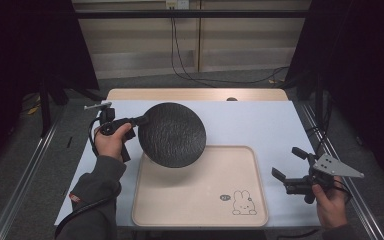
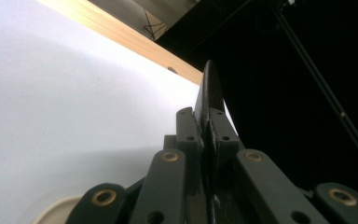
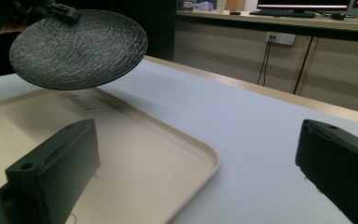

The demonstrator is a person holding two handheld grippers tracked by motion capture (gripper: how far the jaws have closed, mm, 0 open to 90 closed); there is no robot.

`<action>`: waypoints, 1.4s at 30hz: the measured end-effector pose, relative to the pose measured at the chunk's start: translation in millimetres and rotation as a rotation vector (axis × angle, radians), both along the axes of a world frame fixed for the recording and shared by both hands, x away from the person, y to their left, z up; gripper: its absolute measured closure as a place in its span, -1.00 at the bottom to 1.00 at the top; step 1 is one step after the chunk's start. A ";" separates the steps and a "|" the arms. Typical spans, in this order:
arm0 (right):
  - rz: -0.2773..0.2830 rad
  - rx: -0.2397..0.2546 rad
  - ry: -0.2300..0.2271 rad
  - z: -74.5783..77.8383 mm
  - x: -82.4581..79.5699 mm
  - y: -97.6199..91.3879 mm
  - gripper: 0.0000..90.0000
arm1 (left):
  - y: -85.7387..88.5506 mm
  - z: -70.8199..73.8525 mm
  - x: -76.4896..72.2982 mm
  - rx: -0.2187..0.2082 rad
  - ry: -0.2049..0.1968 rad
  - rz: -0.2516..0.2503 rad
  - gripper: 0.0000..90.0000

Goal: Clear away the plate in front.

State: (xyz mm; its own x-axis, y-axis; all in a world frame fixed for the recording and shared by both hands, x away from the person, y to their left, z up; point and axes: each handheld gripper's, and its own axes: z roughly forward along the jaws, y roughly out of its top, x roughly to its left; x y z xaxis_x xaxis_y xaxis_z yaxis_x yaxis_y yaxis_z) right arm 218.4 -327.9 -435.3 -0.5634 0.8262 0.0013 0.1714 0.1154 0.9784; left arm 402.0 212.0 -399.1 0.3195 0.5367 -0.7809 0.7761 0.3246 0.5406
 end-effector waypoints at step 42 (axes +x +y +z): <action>-0.008 -0.006 -0.006 -0.2 1.2 0.5 -1.00 | -39.8 -5.9 -53.8 0.054 -0.083 -0.188 0.89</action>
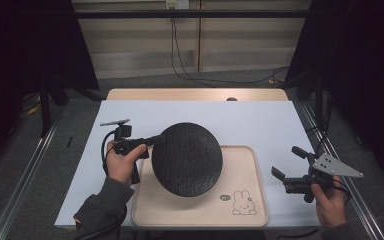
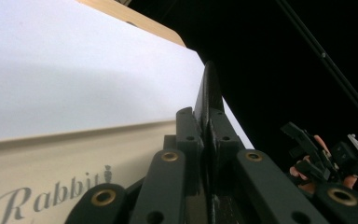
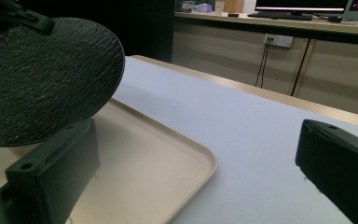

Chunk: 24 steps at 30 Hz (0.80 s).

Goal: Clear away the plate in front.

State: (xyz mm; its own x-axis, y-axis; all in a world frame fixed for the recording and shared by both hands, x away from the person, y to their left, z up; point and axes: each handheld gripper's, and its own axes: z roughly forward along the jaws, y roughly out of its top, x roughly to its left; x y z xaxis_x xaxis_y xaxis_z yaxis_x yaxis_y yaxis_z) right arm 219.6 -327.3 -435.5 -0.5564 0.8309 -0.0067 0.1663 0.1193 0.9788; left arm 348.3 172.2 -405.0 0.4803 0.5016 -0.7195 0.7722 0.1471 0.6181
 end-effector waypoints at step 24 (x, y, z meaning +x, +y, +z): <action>0.001 -0.003 -0.002 0.1 0.0 -0.1 -1.00 | -27.4 -25.2 -21.4 0.042 0.042 -0.090 0.89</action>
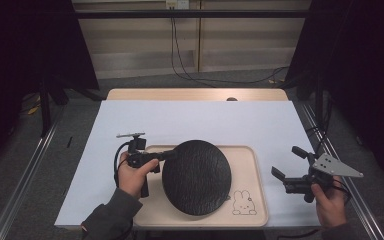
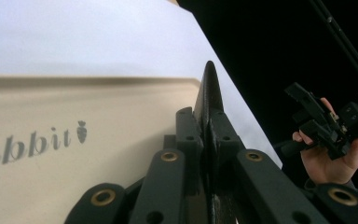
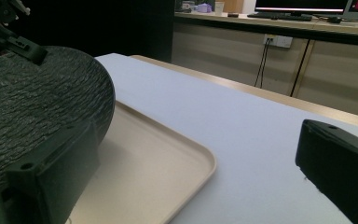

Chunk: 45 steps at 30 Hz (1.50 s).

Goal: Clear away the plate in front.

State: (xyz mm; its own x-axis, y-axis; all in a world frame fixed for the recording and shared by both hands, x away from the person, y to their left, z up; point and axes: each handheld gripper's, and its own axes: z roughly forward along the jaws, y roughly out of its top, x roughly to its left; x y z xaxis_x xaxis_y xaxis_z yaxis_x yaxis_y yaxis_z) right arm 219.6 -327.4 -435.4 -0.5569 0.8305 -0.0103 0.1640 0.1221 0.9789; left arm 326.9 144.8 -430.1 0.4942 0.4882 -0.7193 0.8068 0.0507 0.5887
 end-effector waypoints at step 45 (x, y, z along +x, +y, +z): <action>0.003 0.010 -0.007 1.7 -0.2 0.0 -1.00 | 0.9 -29.0 2.4 0.082 0.007 0.082 0.88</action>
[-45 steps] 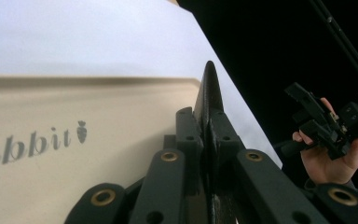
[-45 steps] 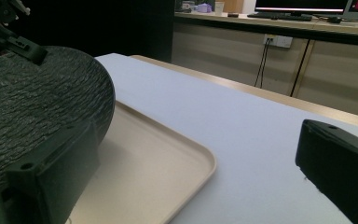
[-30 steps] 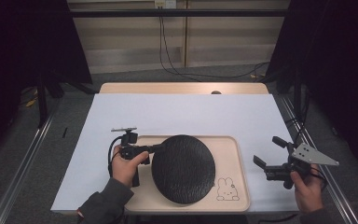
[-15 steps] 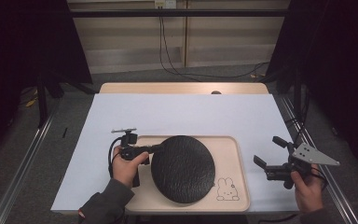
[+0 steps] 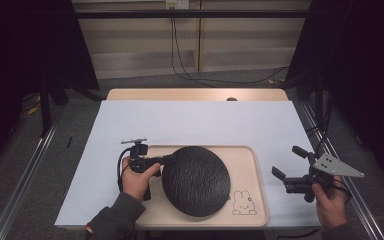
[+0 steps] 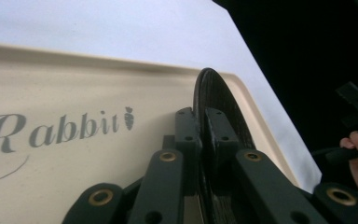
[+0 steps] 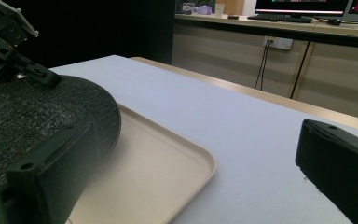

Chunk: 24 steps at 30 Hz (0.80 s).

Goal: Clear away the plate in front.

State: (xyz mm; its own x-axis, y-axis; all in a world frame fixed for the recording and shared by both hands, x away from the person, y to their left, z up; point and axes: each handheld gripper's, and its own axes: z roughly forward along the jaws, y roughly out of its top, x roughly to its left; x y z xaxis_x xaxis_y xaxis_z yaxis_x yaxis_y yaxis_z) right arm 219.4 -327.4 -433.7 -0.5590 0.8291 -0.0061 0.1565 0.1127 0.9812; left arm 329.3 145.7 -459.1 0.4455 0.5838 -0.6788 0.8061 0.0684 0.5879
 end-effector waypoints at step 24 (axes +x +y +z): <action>0.006 -0.006 0.001 0.6 1.0 0.0 -1.00 | -1.1 -16.2 4.5 0.093 0.006 0.042 0.73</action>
